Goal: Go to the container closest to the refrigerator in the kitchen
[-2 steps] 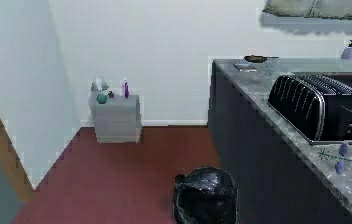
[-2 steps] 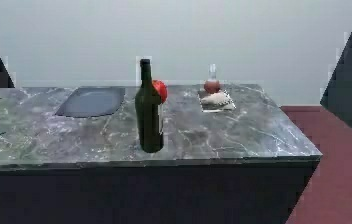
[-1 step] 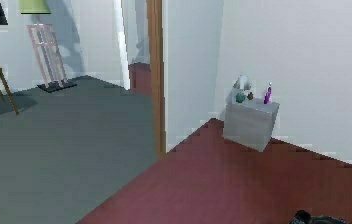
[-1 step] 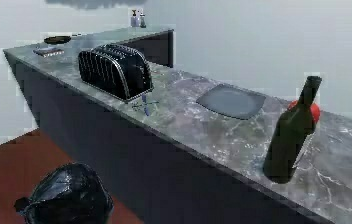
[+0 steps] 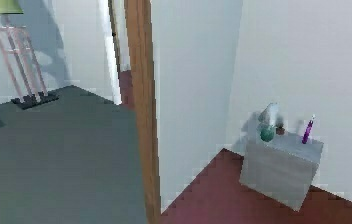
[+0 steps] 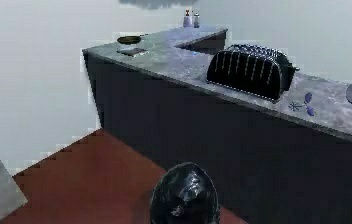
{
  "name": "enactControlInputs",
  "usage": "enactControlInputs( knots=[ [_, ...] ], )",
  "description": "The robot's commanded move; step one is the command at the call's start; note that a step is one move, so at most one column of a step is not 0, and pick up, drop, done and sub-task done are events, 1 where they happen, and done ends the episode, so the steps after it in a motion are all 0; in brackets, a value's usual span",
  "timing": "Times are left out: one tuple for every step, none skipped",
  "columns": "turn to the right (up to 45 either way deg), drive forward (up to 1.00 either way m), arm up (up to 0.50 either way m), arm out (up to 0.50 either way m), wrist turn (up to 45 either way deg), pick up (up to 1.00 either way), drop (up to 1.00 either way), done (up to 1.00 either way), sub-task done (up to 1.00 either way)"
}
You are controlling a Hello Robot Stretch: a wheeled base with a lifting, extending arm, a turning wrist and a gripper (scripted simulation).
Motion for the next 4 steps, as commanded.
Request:
enactControlInputs(
  knots=[
    [33.0, 0.0, 0.0, 0.0, 0.0, 0.0, 0.0, 0.0, 0.0],
    [3.0, 0.0, 0.0, 0.0, 0.0, 0.0, 0.0, 0.0, 0.0],
    [0.0, 0.75, 0.0, 0.0, 0.0, 0.0, 0.0, 0.0, 0.0],
    [45.0, 0.0, 0.0, 0.0, 0.0, 0.0, 0.0, 0.0, 0.0]
  ],
)
